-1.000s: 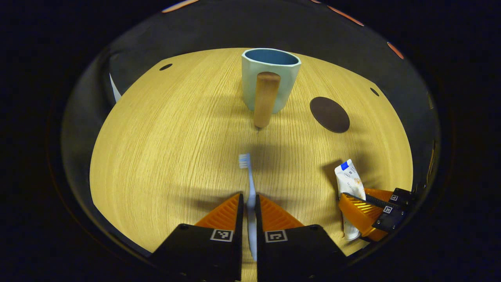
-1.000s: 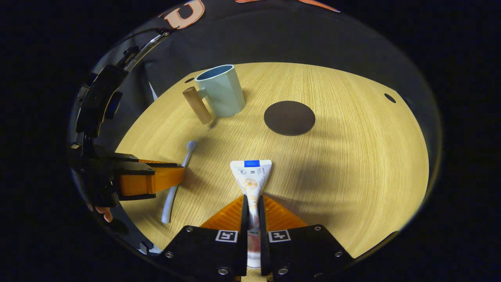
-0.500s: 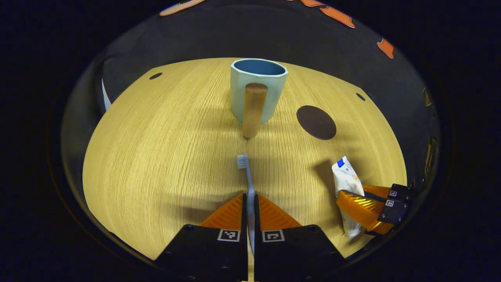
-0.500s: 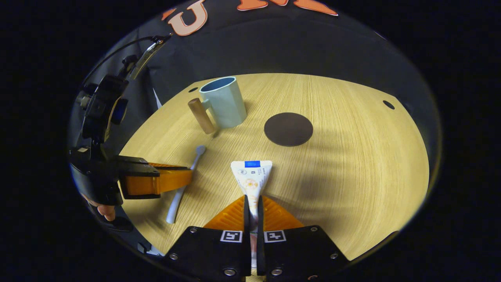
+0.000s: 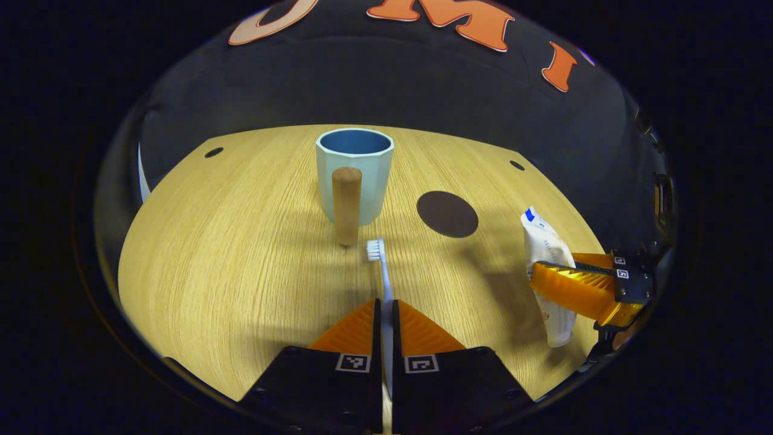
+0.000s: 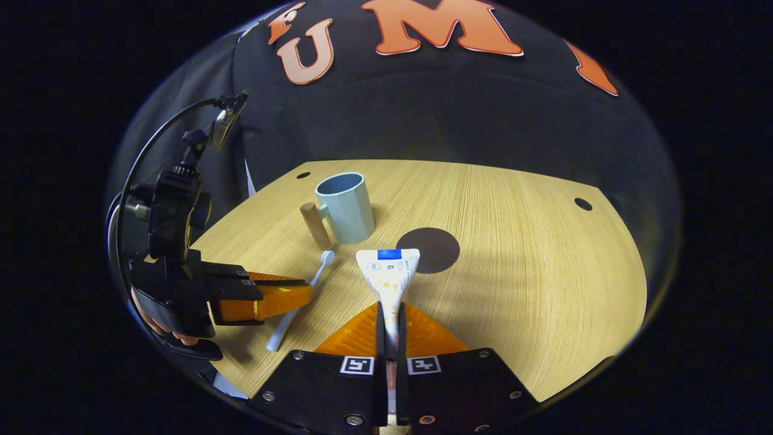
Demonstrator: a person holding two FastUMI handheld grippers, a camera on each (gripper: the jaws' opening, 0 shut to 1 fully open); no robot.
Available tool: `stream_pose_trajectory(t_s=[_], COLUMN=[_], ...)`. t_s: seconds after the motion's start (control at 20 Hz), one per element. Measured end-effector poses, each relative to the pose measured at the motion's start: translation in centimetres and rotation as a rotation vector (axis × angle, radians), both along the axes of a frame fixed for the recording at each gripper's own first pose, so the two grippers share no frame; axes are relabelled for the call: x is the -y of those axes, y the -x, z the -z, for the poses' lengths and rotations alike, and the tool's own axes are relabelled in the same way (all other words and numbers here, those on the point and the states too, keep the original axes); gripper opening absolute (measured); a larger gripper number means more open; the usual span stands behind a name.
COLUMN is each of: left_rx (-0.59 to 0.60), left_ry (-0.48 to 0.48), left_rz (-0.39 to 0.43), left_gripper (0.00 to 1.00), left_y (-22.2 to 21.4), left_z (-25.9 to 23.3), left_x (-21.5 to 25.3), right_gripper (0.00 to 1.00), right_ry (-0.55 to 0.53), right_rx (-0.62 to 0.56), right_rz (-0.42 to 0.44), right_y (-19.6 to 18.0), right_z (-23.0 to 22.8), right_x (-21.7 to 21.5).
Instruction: Put the toothbrush and toothpaste on the desktop into the cup, then pick up the cup and place it on the coaster on the desktop.
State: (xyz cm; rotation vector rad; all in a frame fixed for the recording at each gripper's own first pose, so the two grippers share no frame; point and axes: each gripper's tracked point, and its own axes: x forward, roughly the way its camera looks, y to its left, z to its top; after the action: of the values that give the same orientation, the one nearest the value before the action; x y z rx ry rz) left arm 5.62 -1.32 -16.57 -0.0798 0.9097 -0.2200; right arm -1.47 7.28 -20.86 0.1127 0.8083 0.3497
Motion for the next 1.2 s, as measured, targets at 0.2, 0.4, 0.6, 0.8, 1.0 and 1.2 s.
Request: stream_pose_trajectory(t_s=[0.2,0.4,0.6,0.8,1.0,1.2], left_rx=[0.152,0.318,0.437,0.537,0.618,0.703], left_ry=[-0.071,-0.129,-0.132,-0.112,-0.089,-0.055], left_rz=[0.014,0.006,-0.018,-0.056,-0.105,-0.149], left_gripper=[0.06,0.06,0.06,0.06,0.06,0.06], left_y=[-0.4,-1.2,-1.7,-2.8,-4.8,-7.9], left_z=[-0.3,-2.7,-4.5,-6.3,-7.9,-10.6], left_x=[-1.4,-3.6,-3.7,-4.1,-4.8,-5.8], right_gripper=[0.06,0.06,0.05,0.06,0.06,0.05], right_ry=[-0.056,-0.052,-0.068,-0.067,-0.091,-0.094], right_rx=[0.067,0.134,0.187,0.234,0.254,0.284], right_rz=[0.041,0.077,0.083,0.090,0.106,0.114], right_y=[-1.2,-2.4,-3.2,-4.1,-5.0,-5.9], right_z=[-2.8,-4.7,-6.5,-7.8,-8.5,-9.1], right_x=[1.2,2.3,2.3,2.2,2.2,2.4])
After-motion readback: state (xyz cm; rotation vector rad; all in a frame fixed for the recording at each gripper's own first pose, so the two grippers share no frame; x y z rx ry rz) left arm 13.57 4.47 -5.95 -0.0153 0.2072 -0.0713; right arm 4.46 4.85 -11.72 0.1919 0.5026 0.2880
